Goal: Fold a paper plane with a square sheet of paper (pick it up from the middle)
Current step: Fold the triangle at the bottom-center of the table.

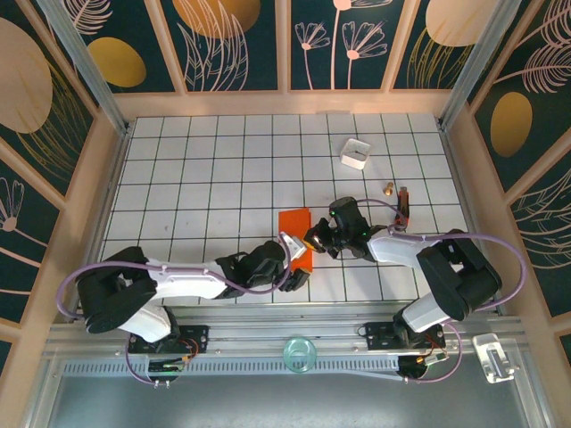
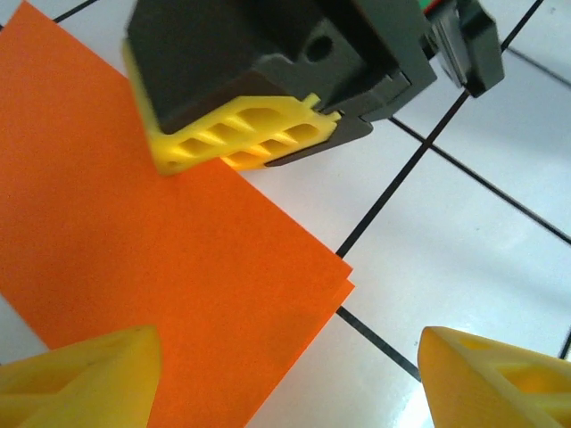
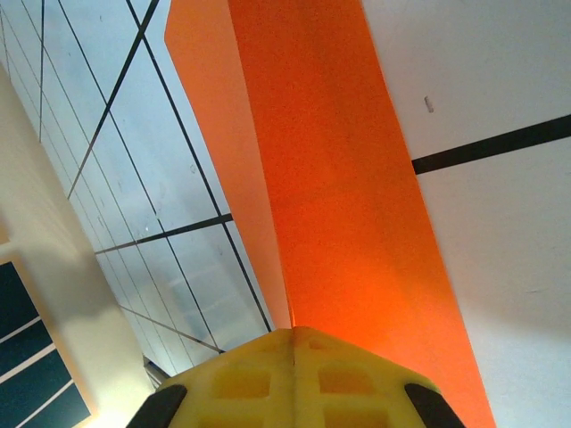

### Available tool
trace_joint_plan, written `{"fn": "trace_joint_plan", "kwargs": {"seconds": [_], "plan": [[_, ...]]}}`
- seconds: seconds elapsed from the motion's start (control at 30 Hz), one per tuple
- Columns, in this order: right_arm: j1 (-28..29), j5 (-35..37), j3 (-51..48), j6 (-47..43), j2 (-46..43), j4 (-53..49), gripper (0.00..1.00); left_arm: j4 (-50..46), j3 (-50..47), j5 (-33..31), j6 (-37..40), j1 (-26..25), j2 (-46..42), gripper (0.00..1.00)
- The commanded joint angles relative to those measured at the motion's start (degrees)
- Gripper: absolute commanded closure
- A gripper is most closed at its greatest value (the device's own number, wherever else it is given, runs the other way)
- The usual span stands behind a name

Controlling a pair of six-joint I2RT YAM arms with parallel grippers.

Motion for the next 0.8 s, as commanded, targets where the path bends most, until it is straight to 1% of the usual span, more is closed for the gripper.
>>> {"fn": "trace_joint_plan", "kwargs": {"seconds": [0.0,0.07,0.2,0.3,0.7,0.77], "plan": [[-0.67,-0.62,0.43,0.60,0.44,-0.27,1.00,-0.77,3.60,-4.83,3.78,-0.54,2.33,0.27],[-0.62,-0.62,0.32,0.55,0.63,-0.14,1.00,-0.91,4.63,-4.83,3.79,-0.53,2.92,0.33],[-0.77,-0.71,-0.14,0.51,0.94,0.37,1.00,-0.97,4.86,-3.58,3.25,-0.53,2.46,0.52],[-0.88,-0.62,-0.13,0.21,1.09,0.35,1.00,-1.40,4.72,-2.90,3.04,-0.55,2.02,0.65],[-1.23,-0.45,0.35,-1.51,2.35,-0.22,1.00,-1.86,5.29,-1.34,1.27,-0.53,2.32,1.00],[-1.53,-0.45,0.54,-2.01,2.32,-0.43,1.00,-1.78,5.06,-1.14,0.77,-0.53,2.06,1.00]]}}
